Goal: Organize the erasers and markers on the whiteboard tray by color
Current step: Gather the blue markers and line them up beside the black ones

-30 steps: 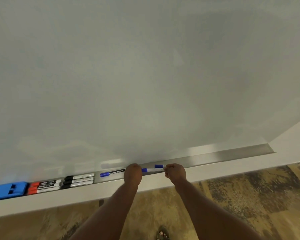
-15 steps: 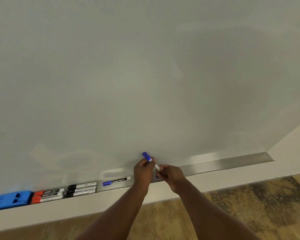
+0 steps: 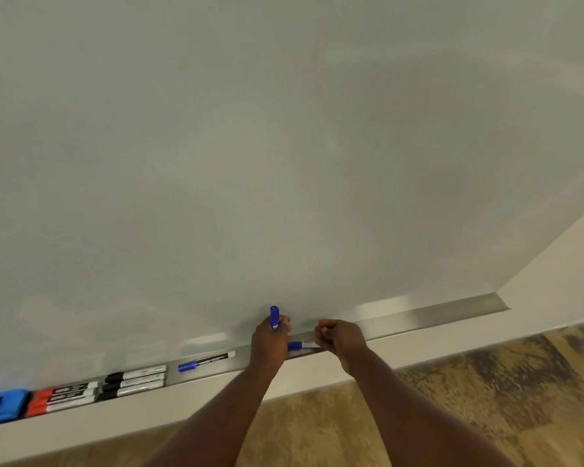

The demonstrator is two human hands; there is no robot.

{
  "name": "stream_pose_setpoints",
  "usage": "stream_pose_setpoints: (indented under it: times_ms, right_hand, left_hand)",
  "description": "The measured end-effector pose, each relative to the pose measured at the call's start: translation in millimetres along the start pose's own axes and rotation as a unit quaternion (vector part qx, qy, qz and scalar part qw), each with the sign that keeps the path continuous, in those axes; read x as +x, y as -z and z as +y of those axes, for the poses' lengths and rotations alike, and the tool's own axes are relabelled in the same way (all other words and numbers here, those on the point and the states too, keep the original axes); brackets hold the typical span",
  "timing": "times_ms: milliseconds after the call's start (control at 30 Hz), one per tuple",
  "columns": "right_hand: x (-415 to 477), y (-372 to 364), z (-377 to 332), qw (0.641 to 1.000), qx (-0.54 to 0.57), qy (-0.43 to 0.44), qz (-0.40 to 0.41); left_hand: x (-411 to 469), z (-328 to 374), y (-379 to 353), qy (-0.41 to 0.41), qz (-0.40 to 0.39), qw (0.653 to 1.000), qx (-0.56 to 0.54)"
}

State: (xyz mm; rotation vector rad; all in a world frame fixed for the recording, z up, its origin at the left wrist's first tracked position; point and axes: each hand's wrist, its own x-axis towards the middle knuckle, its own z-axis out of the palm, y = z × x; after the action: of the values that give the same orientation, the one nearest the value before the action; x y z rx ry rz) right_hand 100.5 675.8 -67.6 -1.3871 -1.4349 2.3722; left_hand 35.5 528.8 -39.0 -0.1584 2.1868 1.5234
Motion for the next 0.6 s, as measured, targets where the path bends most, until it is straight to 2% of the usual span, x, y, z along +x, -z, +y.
stream_pose_setpoints:
  times_ms: [100,233,367,600]
  right_hand:
    - [6.6,12.1,-0.7,0.999,-0.009,-0.009,0.034]
    - [17.2,22.5,2.0,0.996,-0.083,0.012,0.041]
    - [27.7,31.0,13.9,0.987,-0.104,0.017,0.123]
    - [28.0,34.2,16.0,0.979,-0.167,-0.006,0.118]
  left_hand:
    - [8.9,-7.0,-4.4,0.044,0.007,0.996,0.072]
    - [17.2,-20.6,-9.8,0.091,-0.002,0.987,0.136]
    - [18.9,-29.4,-16.8,0.134,-0.02,0.982,0.129]
    - [16.9,-25.5,-23.4,0.16,-0.032,0.985,0.055]
